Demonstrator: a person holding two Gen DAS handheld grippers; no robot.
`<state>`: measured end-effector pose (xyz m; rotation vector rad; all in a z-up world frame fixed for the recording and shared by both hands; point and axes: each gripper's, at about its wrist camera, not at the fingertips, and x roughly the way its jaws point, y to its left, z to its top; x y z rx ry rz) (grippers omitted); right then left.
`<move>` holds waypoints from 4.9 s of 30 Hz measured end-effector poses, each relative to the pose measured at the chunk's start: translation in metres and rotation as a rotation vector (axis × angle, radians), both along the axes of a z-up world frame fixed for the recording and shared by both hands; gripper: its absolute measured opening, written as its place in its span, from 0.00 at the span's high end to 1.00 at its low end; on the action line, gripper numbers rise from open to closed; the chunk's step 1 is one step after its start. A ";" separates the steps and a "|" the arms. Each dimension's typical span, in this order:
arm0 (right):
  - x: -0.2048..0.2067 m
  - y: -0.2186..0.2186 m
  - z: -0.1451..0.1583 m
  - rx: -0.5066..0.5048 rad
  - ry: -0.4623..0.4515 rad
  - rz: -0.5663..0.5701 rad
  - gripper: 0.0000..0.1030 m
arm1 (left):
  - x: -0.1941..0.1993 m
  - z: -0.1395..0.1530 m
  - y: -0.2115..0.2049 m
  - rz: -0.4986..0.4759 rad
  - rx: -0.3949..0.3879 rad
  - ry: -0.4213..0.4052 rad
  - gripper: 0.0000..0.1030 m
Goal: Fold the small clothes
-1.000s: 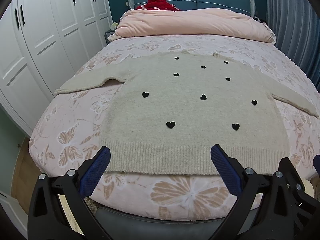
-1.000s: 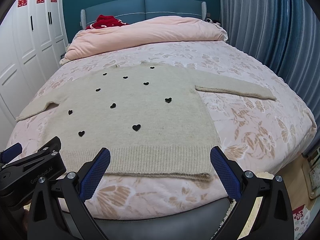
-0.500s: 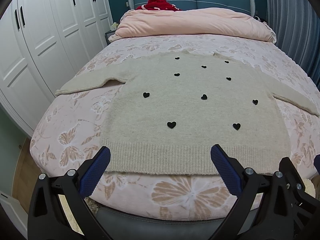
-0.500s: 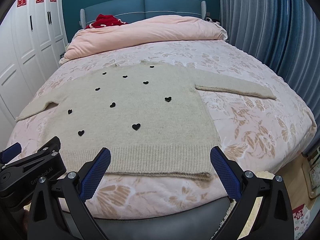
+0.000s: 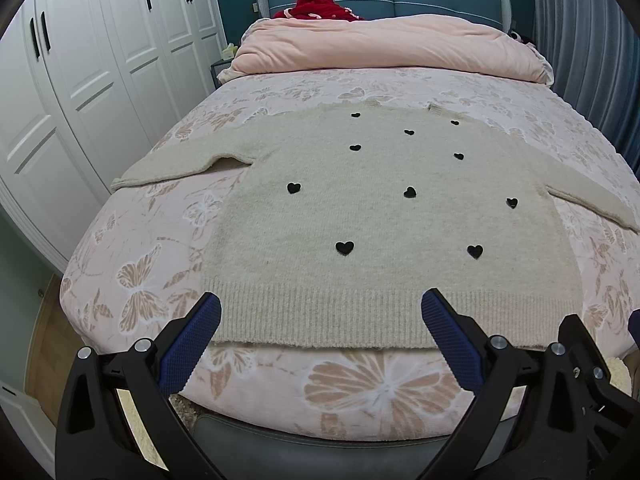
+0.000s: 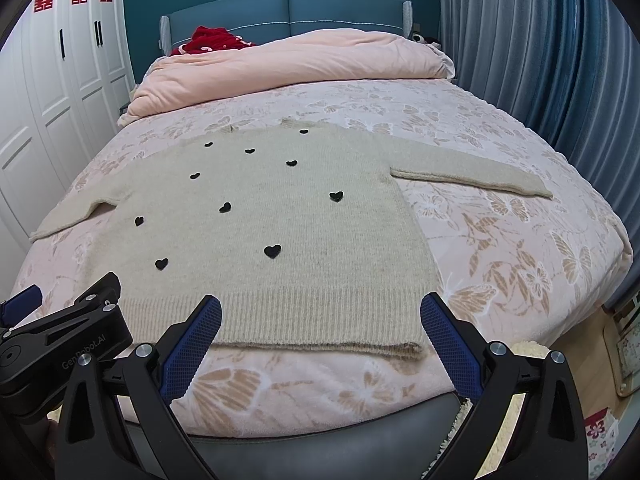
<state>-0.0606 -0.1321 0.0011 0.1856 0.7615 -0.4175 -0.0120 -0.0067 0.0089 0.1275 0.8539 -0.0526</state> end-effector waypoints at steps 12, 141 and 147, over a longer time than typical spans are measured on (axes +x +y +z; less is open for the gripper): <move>0.001 0.001 0.000 -0.002 0.002 -0.001 0.05 | 0.000 0.000 0.000 -0.001 0.002 0.000 0.05; 0.251 -0.195 -0.050 0.229 -0.034 0.145 0.89 | 0.346 -0.134 0.017 0.150 -0.498 0.175 0.90; 0.261 -0.207 -0.093 0.258 0.115 0.054 0.89 | 0.340 -0.124 0.039 0.147 -0.599 0.204 0.79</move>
